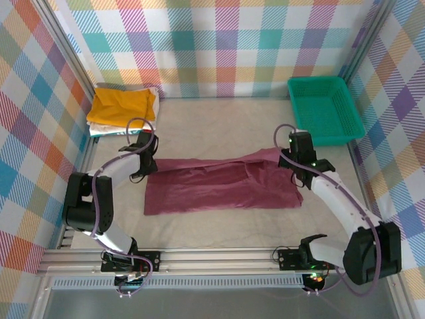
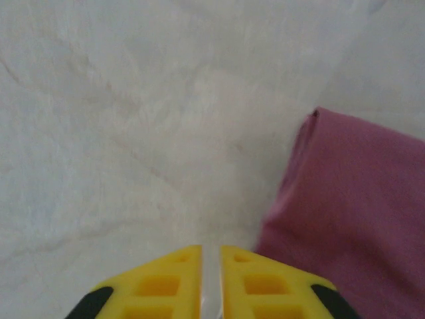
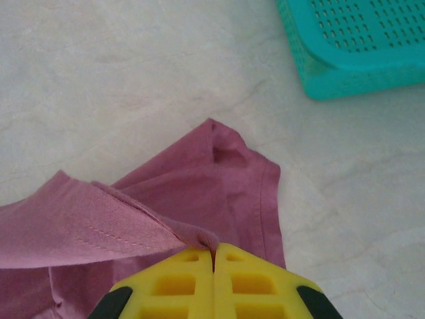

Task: Fold and stack the t-shirts

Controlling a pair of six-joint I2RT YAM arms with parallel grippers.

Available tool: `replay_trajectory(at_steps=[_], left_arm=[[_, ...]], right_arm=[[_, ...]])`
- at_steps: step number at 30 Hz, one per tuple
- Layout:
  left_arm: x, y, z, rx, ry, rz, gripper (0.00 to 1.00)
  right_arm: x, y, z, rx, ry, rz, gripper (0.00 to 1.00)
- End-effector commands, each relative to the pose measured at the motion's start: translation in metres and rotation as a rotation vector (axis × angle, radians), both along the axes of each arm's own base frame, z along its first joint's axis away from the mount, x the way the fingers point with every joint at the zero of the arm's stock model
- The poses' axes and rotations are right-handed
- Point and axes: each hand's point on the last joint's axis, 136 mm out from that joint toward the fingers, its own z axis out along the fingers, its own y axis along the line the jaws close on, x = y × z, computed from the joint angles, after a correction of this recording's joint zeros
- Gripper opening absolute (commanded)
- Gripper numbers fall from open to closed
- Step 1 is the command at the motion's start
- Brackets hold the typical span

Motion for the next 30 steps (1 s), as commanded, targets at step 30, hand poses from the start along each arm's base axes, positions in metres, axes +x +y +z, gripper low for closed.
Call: replay_trajectory(at_steps=[30], left_arm=[[-0.011, -0.046, -0.02, -0.189, 0.168, -0.068, 0.5]], right_arm=[[0.026, 0.105, -0.075, 0.277, 0.436, 0.283, 0.48]])
